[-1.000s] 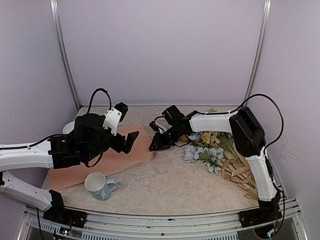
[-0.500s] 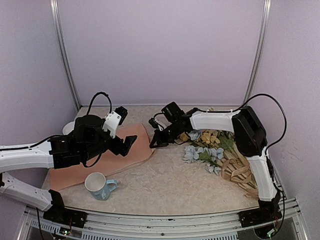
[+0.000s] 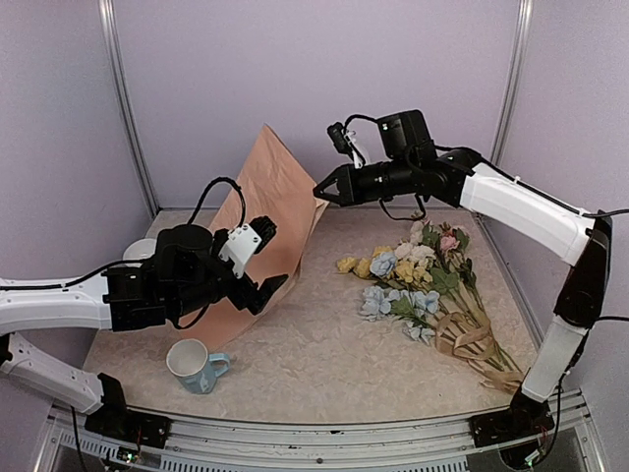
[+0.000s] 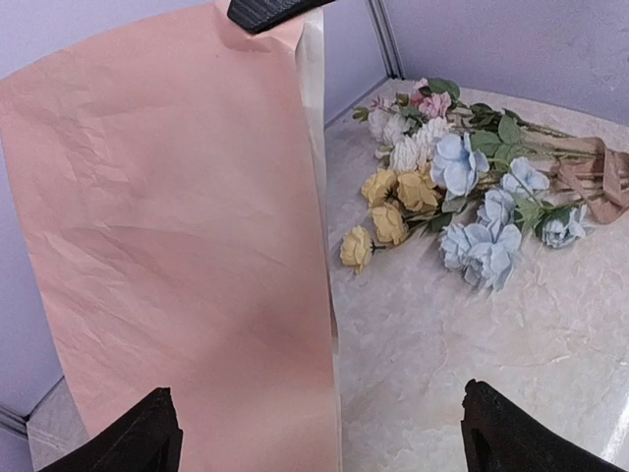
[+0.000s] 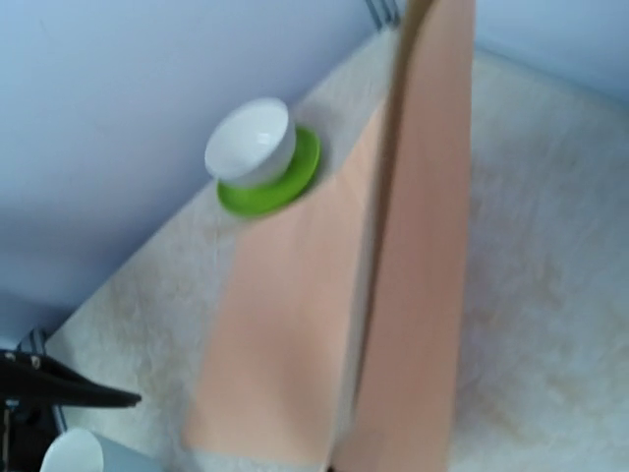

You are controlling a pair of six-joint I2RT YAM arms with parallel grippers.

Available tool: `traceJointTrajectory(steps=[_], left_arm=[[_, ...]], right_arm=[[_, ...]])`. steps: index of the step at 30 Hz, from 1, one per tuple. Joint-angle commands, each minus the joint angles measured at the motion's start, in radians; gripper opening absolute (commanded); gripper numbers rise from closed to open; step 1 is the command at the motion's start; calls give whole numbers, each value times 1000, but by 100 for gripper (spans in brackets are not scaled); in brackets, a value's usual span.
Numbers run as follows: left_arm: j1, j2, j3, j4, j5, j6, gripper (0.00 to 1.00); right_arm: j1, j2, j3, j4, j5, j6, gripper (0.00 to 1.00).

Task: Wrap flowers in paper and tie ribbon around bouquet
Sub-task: Pick up the folded wrapping paper from the center of the board, then pass from the right arm to the left

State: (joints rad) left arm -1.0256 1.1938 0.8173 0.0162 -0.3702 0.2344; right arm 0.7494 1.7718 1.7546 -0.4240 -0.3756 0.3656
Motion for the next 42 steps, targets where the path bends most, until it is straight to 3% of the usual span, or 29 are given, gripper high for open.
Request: traceJointTrajectory(steps=[1, 6, 13, 22, 30, 32, 40, 42], left_arm=[[-33, -12, 54, 129, -9, 29, 96], [-111, 5, 62, 241, 30, 106, 97], [-125, 94, 134, 453, -144, 181, 99], [-129, 294, 328, 536, -53, 101, 99], [-105, 316, 333, 666, 17, -42, 98], [-107, 341, 346, 715, 15, -47, 94], [-89, 460, 460, 719, -56, -66, 49], [-79, 459, 455, 718, -42, -88, 43]], right_arm=[[-6, -110, -15, 14, 60, -45, 0], [-1, -242, -95, 163, -27, -6, 0], [51, -332, -132, 254, -6, 5, 0], [83, -339, -127, 340, 44, 40, 0], [82, -342, -160, 393, 80, 63, 0], [83, -342, -176, 420, 84, 77, 0], [84, -333, -186, 447, 81, 85, 0], [83, -336, -190, 450, 77, 85, 0]])
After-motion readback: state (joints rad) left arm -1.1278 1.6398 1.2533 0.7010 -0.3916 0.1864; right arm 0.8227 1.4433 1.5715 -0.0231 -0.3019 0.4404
